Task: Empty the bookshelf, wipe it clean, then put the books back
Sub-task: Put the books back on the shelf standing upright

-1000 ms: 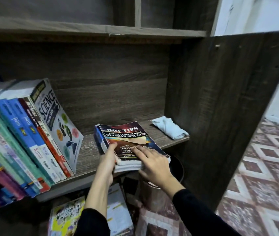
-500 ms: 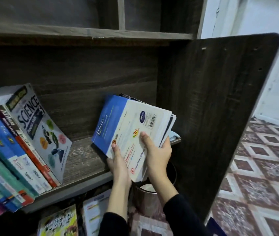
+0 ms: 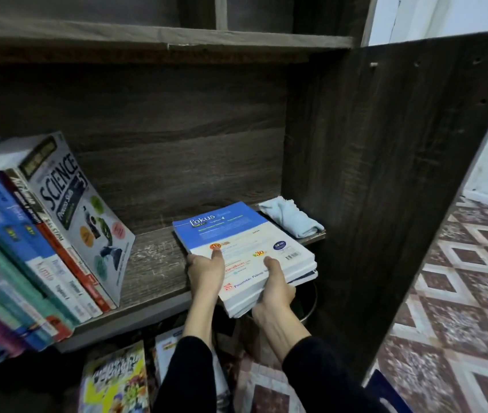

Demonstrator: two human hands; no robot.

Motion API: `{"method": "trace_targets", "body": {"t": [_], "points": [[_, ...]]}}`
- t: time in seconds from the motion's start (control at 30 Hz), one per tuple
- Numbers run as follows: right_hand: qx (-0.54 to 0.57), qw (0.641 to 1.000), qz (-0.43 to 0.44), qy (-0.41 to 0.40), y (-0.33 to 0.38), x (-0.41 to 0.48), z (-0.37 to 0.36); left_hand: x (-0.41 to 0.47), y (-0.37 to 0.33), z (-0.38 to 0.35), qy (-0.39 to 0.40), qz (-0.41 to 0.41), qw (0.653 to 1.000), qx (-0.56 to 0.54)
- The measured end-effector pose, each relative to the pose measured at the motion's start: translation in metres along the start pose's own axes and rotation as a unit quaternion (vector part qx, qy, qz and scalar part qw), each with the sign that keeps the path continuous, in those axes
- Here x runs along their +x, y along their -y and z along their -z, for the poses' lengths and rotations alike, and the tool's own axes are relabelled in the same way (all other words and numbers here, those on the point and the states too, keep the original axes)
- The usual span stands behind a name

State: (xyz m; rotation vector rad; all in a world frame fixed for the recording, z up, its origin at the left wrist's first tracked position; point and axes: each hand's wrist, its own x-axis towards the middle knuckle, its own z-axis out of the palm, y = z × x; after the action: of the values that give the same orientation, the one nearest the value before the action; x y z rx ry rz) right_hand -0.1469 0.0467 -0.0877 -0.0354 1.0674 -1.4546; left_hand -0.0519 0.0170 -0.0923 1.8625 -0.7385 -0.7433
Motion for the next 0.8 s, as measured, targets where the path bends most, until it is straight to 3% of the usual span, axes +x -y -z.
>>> {"method": "trace_targets", "body": {"t": [0.1, 0.23, 0.37, 0.57, 0.8], "points": [[0.001, 1.0, -0.019, 0.003, -0.003, -0.004, 0.0, 0.004, 0.003, 0.003, -0.017, -0.006, 0.997, 0.07], [-0.001, 1.0, -0.022, 0.008, -0.005, -0.004, 0.001, 0.019, 0.009, 0.0, 0.028, -0.025, 0.997, 0.065], [0.01, 1.0, -0.022, 0.006, -0.003, 0.001, 0.001, 0.026, 0.014, -0.013, 0.056, -0.04, 0.998, 0.009], [0.011, 1.0, -0.011, 0.003, 0.005, 0.01, -0.002, 0.011, 0.006, -0.022, 0.068, -0.048, 0.983, -0.164], [-0.023, 0.999, -0.02, -0.023, 0.007, 0.024, -0.001, 0.009, 0.009, -0.031, 0.069, -0.069, 0.983, -0.158]]}}
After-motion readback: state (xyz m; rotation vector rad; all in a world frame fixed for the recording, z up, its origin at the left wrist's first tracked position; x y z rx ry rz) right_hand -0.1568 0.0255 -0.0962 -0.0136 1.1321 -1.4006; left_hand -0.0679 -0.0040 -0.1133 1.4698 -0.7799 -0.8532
